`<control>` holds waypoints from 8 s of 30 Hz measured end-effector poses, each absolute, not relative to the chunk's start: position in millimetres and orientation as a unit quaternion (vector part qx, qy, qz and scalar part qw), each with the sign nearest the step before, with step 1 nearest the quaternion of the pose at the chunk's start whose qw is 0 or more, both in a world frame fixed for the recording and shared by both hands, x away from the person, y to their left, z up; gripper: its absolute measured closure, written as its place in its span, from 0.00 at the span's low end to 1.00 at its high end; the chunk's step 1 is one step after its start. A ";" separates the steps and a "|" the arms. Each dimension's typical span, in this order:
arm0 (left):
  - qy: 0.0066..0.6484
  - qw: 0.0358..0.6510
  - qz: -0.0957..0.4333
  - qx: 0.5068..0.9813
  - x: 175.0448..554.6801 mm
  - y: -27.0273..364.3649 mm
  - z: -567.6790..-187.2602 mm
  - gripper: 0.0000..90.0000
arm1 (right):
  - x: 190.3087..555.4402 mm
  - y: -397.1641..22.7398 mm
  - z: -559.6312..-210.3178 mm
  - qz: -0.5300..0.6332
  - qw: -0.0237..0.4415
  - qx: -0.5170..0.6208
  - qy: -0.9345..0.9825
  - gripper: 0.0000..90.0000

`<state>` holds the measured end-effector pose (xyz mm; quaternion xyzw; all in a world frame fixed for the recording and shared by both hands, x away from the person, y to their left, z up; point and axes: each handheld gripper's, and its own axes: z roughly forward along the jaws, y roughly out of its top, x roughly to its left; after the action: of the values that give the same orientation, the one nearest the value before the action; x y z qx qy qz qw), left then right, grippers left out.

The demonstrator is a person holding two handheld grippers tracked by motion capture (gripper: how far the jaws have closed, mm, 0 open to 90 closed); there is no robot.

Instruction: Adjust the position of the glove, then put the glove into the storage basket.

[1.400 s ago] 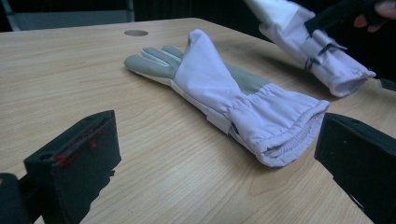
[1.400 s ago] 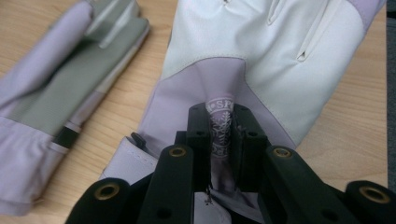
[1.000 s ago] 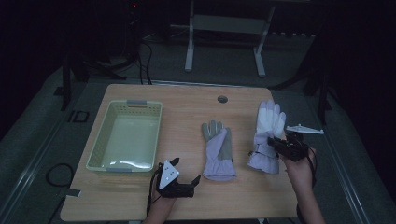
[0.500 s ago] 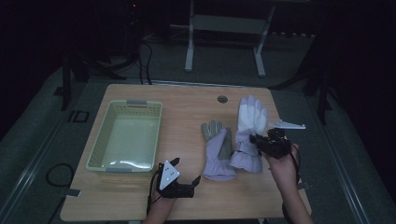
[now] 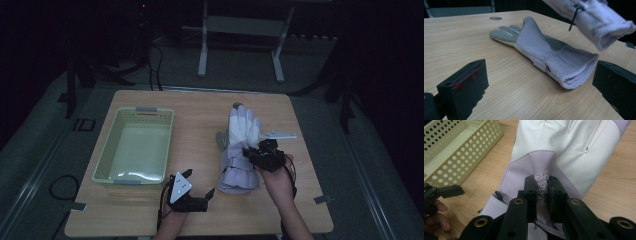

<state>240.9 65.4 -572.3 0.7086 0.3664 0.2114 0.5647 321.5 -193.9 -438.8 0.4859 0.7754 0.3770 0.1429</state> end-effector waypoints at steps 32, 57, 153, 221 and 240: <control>0.368 0.564 0.210 0.709 241.2 65.5 -572.3 0.00 | 362.3 -190.8 -504.0 0.292 0.112 0.490 0.814 0.79; 0.380 0.535 0.112 0.746 263.7 54.9 -552.3 0.04 | 347.6 -237.9 -470.7 0.426 0.150 0.379 0.808 0.17; 0.372 0.411 -0.019 0.832 326.4 35.4 -479.3 0.82 | 359.5 -200.0 -459.0 0.401 0.075 0.415 0.813 0.85; 0.413 0.354 0.038 0.838 318.7 255.0 -417.8 0.82 | 376.4 30.0 -413.9 0.429 0.063 0.349 0.830 0.85; 0.437 0.328 0.007 0.837 318.8 289.8 -450.9 0.82 | 376.1 75.5 -445.7 0.408 0.037 0.365 0.836 0.85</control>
<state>318.8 289.8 -450.9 0.8372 0.4374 0.0071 0.3282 376.1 75.5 -445.7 0.3649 0.8362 0.4078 0.0372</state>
